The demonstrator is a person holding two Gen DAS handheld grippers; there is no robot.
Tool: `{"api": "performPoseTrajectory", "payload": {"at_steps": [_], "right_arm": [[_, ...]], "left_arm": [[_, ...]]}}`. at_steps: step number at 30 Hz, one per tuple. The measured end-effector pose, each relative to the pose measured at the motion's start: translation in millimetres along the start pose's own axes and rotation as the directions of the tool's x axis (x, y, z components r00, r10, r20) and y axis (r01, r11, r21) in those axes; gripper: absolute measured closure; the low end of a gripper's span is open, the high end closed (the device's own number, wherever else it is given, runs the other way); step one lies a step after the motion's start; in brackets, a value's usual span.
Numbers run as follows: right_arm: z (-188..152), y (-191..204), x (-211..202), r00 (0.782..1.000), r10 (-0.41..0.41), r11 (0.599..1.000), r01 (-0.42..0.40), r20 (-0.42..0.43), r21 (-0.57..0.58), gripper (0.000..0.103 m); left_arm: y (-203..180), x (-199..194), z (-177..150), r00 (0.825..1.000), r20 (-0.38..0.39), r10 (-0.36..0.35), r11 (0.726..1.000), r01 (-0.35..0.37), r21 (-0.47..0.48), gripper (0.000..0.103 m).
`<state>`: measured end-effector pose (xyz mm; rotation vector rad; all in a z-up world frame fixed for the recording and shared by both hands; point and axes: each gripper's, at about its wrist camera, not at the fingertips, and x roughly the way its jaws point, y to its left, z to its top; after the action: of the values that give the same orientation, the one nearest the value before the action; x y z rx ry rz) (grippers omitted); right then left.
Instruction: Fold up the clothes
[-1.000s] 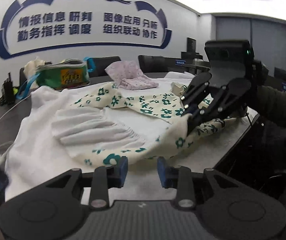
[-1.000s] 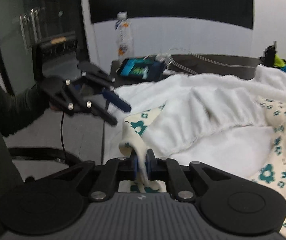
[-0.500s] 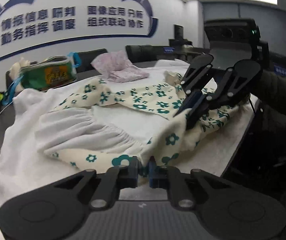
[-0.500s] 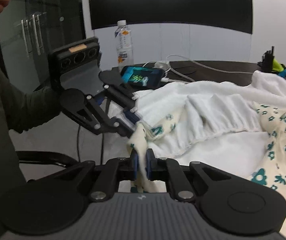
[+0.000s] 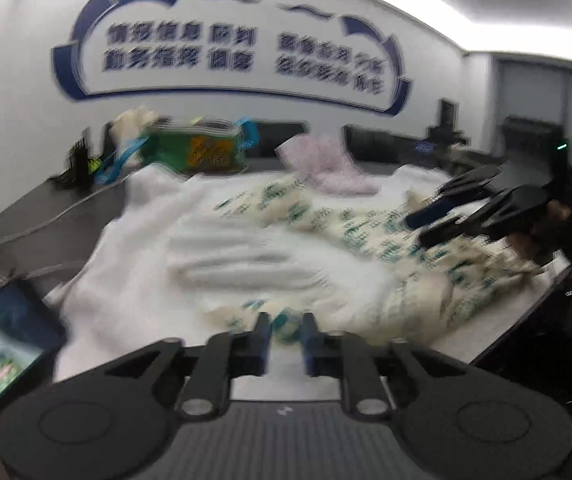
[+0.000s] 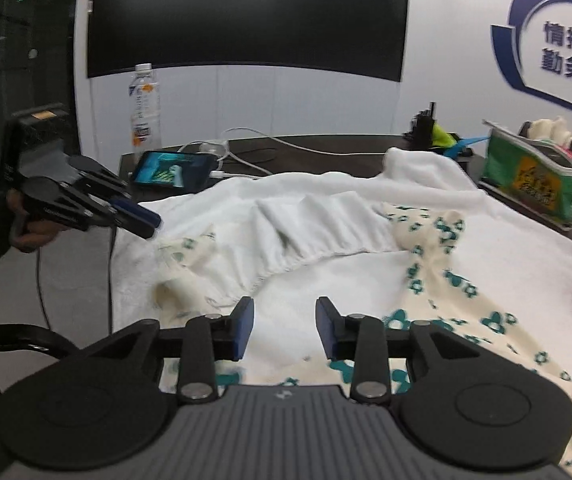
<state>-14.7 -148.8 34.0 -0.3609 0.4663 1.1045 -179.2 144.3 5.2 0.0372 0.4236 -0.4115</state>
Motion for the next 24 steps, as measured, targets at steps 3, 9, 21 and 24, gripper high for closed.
{"api": "performPoseTrajectory", "payload": {"at_steps": [3,9,21,24], "right_arm": [[-2,0,-2,1.000,0.014,1.000,-0.014,0.010,0.013,0.069],[-8,12,-6,1.000,-0.005,1.000,0.005,-0.008,-0.012,0.067],[-29,3,4,0.998,-0.053,0.996,0.055,-0.039,0.064,0.062],[-31,2,5,0.997,-0.058,0.996,0.061,-0.043,0.065,0.062]], "left_arm": [[-13,16,4,0.998,-0.014,-0.058,0.996,0.059,0.067,0.071],[-26,43,1,0.988,-0.080,-0.134,0.981,0.144,0.127,0.071],[-32,43,-8,0.965,-0.121,-0.233,0.960,0.248,0.130,0.062],[-27,45,-8,0.971,-0.138,-0.197,0.971,0.213,0.110,0.099]]}}
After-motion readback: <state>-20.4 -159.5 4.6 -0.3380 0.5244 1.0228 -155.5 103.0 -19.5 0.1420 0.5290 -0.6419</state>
